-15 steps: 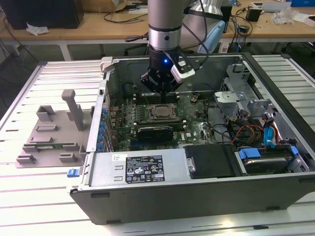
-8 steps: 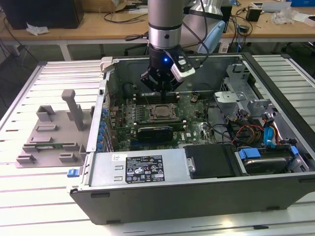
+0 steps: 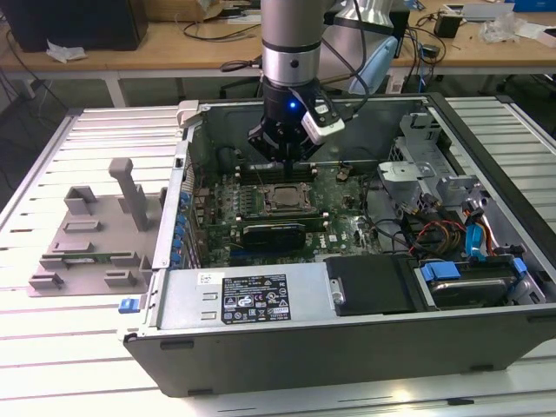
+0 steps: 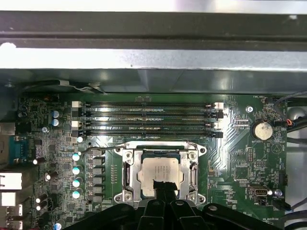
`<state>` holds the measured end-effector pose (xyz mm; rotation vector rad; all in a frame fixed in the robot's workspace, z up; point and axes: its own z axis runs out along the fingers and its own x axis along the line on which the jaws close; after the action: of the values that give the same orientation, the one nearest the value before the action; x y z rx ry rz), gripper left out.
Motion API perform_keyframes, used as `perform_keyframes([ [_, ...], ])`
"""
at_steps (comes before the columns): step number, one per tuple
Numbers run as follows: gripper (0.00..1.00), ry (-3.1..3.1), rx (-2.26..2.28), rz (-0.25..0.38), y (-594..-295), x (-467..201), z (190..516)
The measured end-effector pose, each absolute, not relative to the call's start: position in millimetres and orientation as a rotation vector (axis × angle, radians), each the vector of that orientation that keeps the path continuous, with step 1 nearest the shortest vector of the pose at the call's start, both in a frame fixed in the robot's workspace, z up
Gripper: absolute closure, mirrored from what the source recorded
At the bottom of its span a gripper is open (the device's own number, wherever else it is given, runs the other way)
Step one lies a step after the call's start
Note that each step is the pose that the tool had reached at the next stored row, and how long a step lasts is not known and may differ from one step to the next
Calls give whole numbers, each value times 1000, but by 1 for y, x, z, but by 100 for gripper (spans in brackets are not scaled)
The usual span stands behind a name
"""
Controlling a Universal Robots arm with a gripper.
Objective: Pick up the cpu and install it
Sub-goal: 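Install the first cpu locking lever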
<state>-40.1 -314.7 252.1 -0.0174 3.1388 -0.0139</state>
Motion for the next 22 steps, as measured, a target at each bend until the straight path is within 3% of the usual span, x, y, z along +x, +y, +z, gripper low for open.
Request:
perform_keyframes([
  [20, 89, 3138, -17, -14, -315, -109, 252],
  [22, 89, 3138, -18, 31, -315, -110, 252],
])
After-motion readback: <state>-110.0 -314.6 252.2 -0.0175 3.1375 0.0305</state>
